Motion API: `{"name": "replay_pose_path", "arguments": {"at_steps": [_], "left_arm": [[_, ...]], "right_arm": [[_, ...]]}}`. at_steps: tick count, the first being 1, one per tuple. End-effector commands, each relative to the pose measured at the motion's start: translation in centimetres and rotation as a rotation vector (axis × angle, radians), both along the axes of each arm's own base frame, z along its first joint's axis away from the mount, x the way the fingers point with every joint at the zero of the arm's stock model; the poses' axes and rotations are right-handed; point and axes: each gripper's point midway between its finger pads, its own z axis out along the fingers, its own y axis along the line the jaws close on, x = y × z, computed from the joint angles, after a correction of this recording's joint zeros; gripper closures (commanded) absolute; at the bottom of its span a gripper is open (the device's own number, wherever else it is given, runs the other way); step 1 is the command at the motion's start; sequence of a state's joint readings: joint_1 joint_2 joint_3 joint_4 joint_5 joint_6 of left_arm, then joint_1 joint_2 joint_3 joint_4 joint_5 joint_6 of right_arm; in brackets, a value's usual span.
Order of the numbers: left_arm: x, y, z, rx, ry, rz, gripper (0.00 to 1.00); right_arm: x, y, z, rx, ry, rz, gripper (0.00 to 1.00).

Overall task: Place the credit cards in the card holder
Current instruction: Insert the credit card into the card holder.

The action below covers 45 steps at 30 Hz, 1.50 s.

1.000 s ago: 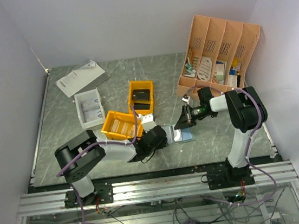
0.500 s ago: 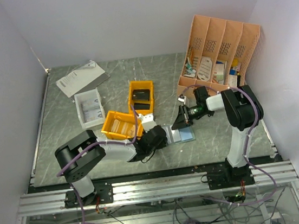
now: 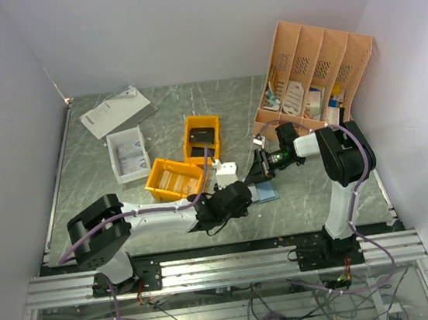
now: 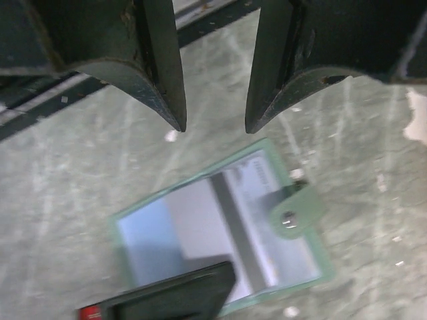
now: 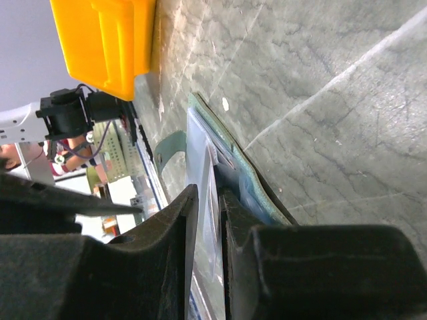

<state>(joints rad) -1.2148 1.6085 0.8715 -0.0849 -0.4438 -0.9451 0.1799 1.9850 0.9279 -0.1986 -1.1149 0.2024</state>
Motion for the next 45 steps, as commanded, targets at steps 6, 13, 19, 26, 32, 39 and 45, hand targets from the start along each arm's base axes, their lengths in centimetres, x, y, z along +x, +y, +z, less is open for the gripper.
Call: {"name": "replay_pose_path", "arguments": {"at_steps": [6, 13, 19, 26, 32, 39, 45], "left_arm": [[1.1, -6.9, 4.4, -0.23, -0.056, -0.017, 0.63], [3.6, -10.9, 0.8, -0.199, 0.038, 0.012, 0.93], [5.2, -10.9, -1.0, -0.124, 0.034, 0.081, 0.93], [6.1, -10.4, -2.2, -0.034, 0.037, 0.128, 0.93], [6.3, -9.5, -2.8, 0.018, 0.031, 0.147, 0.91], [7.2, -7.9, -2.9, 0.07, 0.006, 0.195, 0.84], [7.5, -6.7, -3.3, 0.103, 0.003, 0.239, 0.81]], "right_arm": [[-0.2, -0.1, -1.2, -0.029, 0.01, 0.009, 0.8], [-0.2, -0.1, -1.1, -0.028, 0.013, 0.009, 0.8], [-0.3, -0.2, -1.5, -0.032, 0.024, 0.009, 0.8], [-0.3, -0.4, -1.9, -0.036, 0.038, 0.003, 0.8], [-0.4, -0.4, -1.8, -0.031, 0.037, 0.009, 0.79], [-0.3, -0.3, -1.7, -0.027, 0.029, 0.013, 0.77], [-0.3, -0.3, -1.5, -0.024, 0.023, 0.017, 0.72]]}}
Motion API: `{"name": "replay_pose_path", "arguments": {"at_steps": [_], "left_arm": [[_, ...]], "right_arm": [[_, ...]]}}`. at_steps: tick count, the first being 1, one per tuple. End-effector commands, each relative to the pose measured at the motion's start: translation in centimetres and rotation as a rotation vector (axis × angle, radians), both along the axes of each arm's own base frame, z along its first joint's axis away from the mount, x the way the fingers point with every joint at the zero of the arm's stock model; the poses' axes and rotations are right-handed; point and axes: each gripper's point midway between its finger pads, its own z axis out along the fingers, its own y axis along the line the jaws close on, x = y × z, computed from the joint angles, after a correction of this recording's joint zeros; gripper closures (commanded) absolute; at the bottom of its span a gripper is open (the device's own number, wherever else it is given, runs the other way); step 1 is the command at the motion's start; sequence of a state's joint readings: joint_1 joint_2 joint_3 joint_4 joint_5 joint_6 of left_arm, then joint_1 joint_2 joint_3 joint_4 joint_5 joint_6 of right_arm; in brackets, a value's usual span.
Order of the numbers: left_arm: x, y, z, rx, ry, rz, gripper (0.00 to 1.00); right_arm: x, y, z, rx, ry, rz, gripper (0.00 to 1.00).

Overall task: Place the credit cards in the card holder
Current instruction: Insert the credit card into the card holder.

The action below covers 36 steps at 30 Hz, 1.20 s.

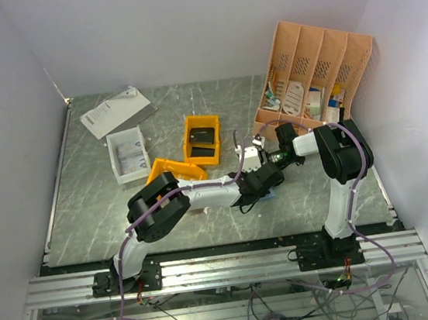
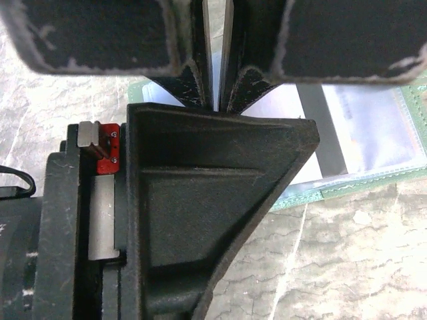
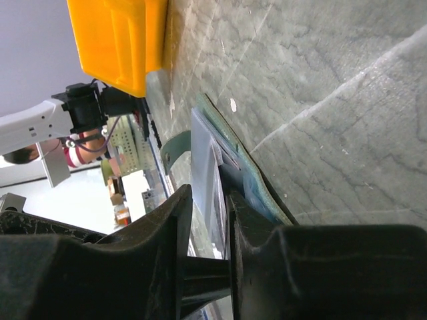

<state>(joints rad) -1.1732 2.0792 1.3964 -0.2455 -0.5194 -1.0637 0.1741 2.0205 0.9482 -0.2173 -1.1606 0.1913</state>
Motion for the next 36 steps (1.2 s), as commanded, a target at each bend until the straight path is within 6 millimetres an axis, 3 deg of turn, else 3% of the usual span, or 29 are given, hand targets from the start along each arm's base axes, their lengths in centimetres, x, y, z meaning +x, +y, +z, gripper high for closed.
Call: {"name": "replay_pose_path", "arguments": {"at_steps": [1, 6, 15, 23, 32, 36], "left_arm": [[1.0, 1.9, -0.4, 0.066, -0.018, 0.074, 0.81], [1.0, 2.8, -0.9, 0.074, -0.01, 0.104, 0.8], [1.3, 4.3, -0.4, 0.098, -0.029, 0.152, 0.69], [1.5, 5.4, -0.2, 0.103, -0.036, 0.185, 0.68], [1.7, 6.4, 0.9, 0.091, -0.062, 0.217, 0.65], [1.9, 5.6, 2.7, 0.047, -0.088, 0.171, 0.65]], "right_arm": [[-0.2, -0.5, -1.5, -0.061, -0.011, 0.005, 0.7], [-0.2, -0.5, -1.5, -0.058, -0.012, 0.009, 0.65], [0.0, -0.6, -1.2, -0.052, -0.019, 0.007, 0.63], [0.4, -0.9, -0.8, -0.041, -0.031, -0.004, 0.58], [1.5, -1.8, 1.1, -0.025, -0.096, -0.036, 0.58], [1.8, -2.1, 1.7, -0.027, -0.123, -0.042, 0.59]]}}
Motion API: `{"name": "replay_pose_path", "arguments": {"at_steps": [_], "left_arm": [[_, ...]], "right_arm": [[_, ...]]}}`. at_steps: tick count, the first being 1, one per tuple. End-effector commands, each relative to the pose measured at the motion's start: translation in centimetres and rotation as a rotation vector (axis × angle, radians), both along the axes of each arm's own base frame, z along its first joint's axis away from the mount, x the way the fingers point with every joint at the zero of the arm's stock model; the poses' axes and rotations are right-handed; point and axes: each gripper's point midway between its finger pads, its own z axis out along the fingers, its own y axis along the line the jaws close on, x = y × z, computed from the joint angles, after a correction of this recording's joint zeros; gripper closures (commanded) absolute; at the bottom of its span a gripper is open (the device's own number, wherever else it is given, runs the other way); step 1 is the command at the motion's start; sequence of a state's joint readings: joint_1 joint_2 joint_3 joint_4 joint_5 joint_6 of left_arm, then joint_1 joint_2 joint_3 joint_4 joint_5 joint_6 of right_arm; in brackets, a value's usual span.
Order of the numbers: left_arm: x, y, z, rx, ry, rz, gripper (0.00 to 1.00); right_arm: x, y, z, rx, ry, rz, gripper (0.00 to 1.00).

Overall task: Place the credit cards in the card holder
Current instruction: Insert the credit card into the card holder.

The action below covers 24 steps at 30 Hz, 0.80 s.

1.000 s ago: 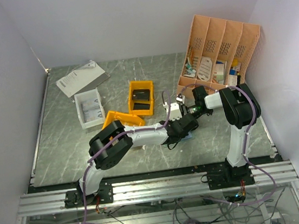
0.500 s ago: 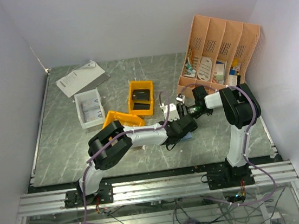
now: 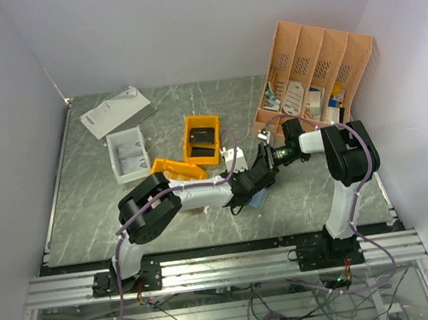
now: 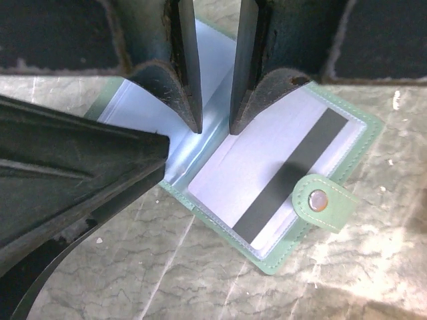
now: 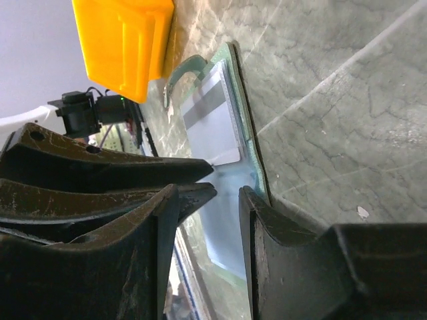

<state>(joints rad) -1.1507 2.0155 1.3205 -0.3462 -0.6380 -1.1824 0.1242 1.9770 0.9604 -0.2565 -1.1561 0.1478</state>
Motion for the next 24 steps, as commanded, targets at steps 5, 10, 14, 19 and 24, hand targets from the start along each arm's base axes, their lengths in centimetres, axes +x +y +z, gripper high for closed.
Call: {"name": "replay_pose_path", "arguments": {"at_steps": [5, 10, 14, 19, 24], "left_arm": [[0.5, -0.3, 6.7, -0.053, -0.136, -0.165, 0.65], [-0.1, 2.6, 7.2, 0.0, -0.15, -0.242, 0.65], [0.6, 6.1, 5.6, 0.007, -0.086, -0.245, 0.75], [2.4, 9.8, 3.7, 0.129, -0.018, -0.221, 0.93], [3.7, 10.3, 1.8, 0.233, 0.031, -0.244, 0.93]], "right_arm": [[0.7, -0.7, 1.0, -0.034, -0.107, -0.004, 0.65], [0.7, -0.9, 0.6, -0.065, -0.119, -0.005, 0.88], [0.5, -0.7, 0.2, -0.09, -0.122, 0.009, 1.0], [0.4, -0.2, -0.3, -0.122, -0.126, 0.028, 1.0], [0.3, -0.1, -0.6, -0.138, -0.126, 0.035, 1.0]]}}
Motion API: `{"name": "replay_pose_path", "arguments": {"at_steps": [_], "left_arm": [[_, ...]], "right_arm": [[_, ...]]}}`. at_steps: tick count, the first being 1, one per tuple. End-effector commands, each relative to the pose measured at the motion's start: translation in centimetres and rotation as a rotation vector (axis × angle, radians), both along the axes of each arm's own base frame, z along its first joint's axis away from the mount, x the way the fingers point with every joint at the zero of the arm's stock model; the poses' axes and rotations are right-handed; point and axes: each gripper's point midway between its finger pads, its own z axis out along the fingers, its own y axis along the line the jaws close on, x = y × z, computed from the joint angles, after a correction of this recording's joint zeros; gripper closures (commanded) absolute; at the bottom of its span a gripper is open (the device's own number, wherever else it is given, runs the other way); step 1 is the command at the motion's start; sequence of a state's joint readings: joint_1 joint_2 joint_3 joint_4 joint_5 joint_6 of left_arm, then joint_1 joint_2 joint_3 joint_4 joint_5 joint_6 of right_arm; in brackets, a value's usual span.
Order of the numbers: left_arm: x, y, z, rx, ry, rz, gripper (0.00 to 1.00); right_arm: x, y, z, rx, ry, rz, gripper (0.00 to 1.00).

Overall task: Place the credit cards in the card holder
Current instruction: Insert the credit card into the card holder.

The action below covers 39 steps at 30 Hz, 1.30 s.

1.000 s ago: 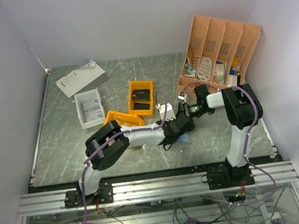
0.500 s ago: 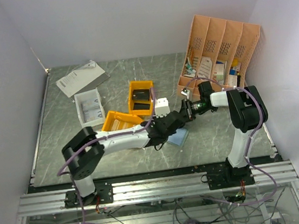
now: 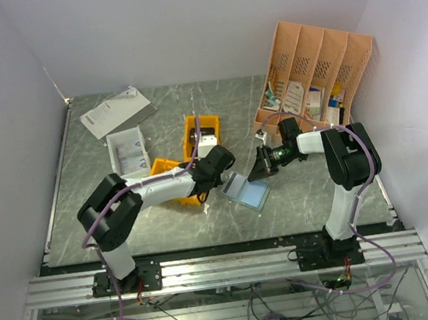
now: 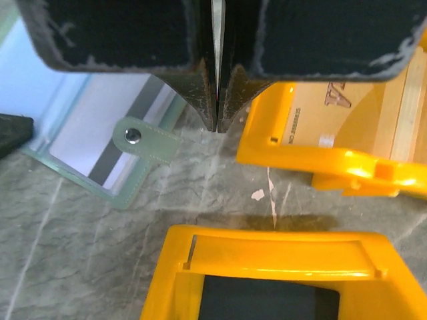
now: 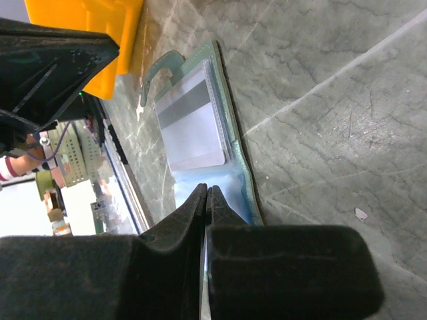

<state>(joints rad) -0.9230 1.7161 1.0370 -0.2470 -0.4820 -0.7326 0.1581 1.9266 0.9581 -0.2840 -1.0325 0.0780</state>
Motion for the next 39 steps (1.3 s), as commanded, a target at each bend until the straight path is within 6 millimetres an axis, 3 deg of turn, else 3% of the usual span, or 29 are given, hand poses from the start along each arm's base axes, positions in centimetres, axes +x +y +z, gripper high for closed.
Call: {"name": "replay_pose_path", "arguments": {"at_steps": [1, 8, 14, 25, 39], "left_arm": [[0.4, -0.4, -1.4, 0.099, 0.045, -0.073, 0.93], [0.5, -0.8, -3.8, 0.143, 0.091, -0.084, 0.93], [-1.1, -1.3, -5.1, 0.119, 0.142, -0.119, 0.93], [-5.7, -4.4, -5.4, 0.079, 0.173, -0.221, 0.93], [-6.7, -5.8, -5.4, -0.025, 0.192, -0.239, 0.93]], "right_arm": [[0.2, 0.0, 0.1, -0.026, -0.028, 0.01, 1.0], [0.2, 0.3, -0.2, -0.049, -0.035, 0.021, 1.0], [0.3, 0.6, -0.6, -0.085, -0.051, 0.039, 1.0], [0.3, 0.7, -1.0, -0.092, -0.047, 0.041, 1.0], [-0.4, 1.6, -1.3, -0.03, -0.005, 0.066, 1.0]]}}
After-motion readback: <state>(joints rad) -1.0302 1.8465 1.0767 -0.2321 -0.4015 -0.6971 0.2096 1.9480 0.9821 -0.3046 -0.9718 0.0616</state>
